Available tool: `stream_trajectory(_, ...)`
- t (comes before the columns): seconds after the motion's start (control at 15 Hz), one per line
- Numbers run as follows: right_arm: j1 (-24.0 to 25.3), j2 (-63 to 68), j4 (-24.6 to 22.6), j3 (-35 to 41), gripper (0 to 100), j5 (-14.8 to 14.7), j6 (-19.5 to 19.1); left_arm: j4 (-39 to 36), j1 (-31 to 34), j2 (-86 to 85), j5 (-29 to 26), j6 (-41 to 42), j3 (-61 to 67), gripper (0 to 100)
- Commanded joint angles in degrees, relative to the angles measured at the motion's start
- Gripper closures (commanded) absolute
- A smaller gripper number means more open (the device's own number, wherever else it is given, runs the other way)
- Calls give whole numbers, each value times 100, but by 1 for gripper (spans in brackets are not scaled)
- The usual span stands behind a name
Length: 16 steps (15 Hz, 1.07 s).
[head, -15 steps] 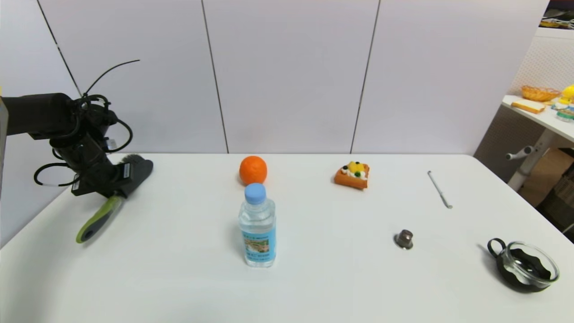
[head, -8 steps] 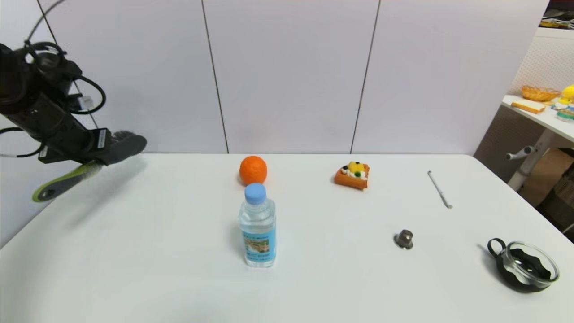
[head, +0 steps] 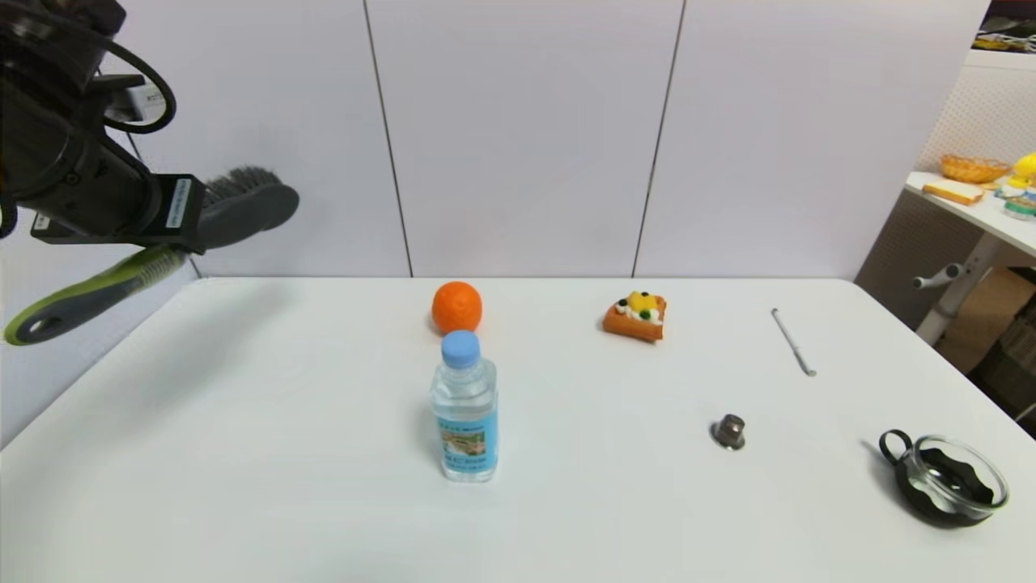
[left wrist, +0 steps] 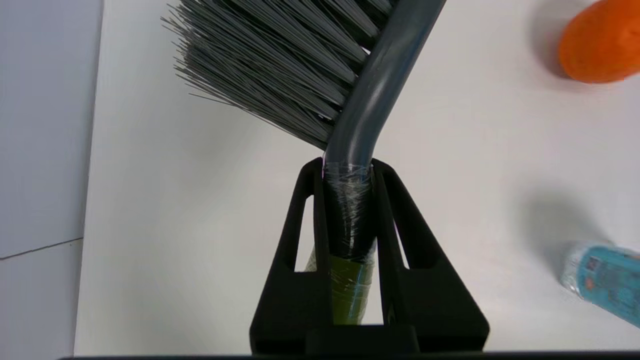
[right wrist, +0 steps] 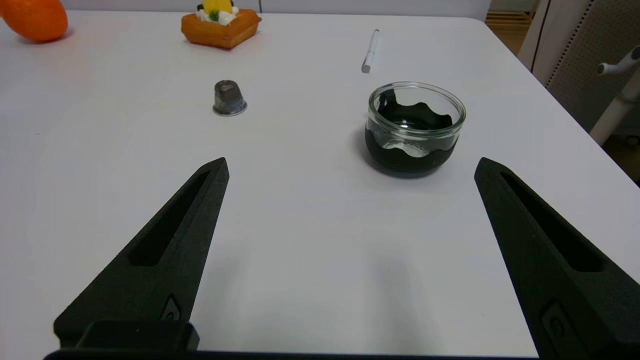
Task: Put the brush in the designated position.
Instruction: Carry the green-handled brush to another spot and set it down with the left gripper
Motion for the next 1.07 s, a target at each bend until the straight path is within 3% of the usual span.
stream_trajectory(0.07, 1, 9, 0, 9, 0, 5, -4, 48, -1247, -638, 143, -1358, 1291, 100)
stream_trajectory(0.27, 1, 9, 0, 9, 0, 5, -4, 30, -1950, -770, 794, -2132, 2241, 100)
stream_trajectory(0.47, 1, 9, 0, 9, 0, 5, -4, -119, -2574, -814, 1005, -3213, 2829, 100)
stream_trajectory(0.73, 1, 9, 0, 9, 0, 5, -4, -1086, -3277, -550, 1426, -4830, 3550, 100)
stream_trajectory(1.07, 1, 9, 0, 9, 0, 5, -4, -2176, -3488, -58, 1453, -5032, 3840, 100)
